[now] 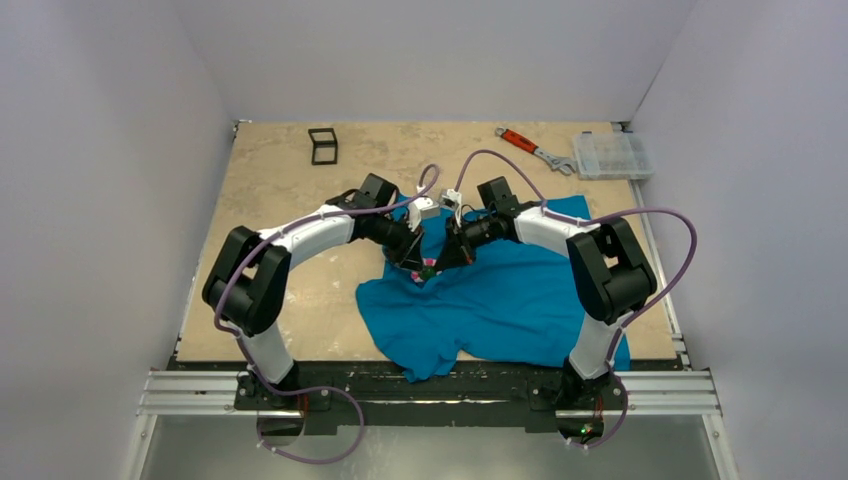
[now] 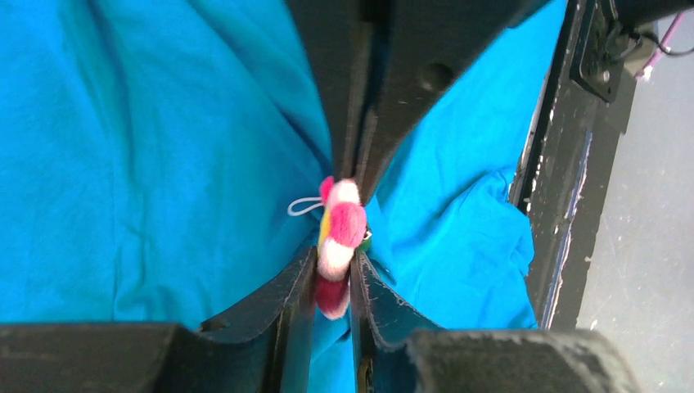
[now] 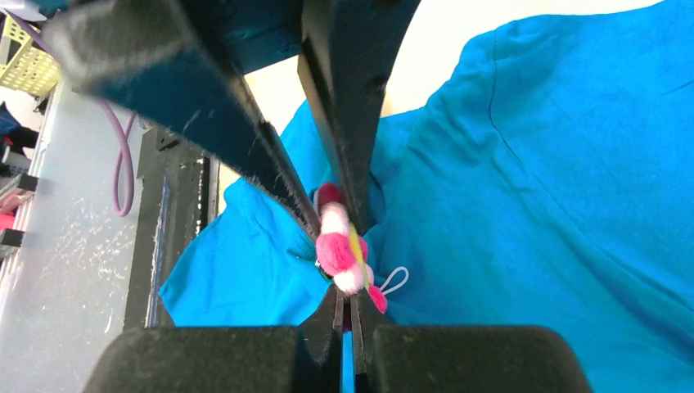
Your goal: Remove the brooch from the garment
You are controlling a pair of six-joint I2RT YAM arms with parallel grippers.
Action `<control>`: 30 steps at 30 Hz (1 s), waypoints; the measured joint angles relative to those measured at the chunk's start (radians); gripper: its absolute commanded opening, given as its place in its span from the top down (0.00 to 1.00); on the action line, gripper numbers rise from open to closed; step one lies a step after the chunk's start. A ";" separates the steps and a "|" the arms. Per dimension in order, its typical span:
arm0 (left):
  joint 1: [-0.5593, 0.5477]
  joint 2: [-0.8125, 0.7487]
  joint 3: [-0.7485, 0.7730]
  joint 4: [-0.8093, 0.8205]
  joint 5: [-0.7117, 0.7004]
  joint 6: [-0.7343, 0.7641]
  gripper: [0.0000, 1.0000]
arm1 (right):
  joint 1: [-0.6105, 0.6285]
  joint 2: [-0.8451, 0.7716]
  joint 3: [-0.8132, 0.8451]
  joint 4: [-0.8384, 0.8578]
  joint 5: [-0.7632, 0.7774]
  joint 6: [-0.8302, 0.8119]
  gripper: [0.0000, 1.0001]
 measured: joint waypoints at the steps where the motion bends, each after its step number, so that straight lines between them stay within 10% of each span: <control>1: 0.007 -0.001 -0.001 0.009 0.000 -0.015 0.78 | 0.000 0.000 0.000 0.002 0.000 0.002 1.00; 18: 0.114 -0.090 -0.215 0.291 0.048 -0.341 0.55 | -0.019 -0.023 -0.136 0.341 -0.026 0.393 1.00; 30: 0.127 -0.090 -0.357 0.586 0.092 -0.537 0.59 | -0.069 -0.025 -0.253 0.675 -0.049 0.719 1.00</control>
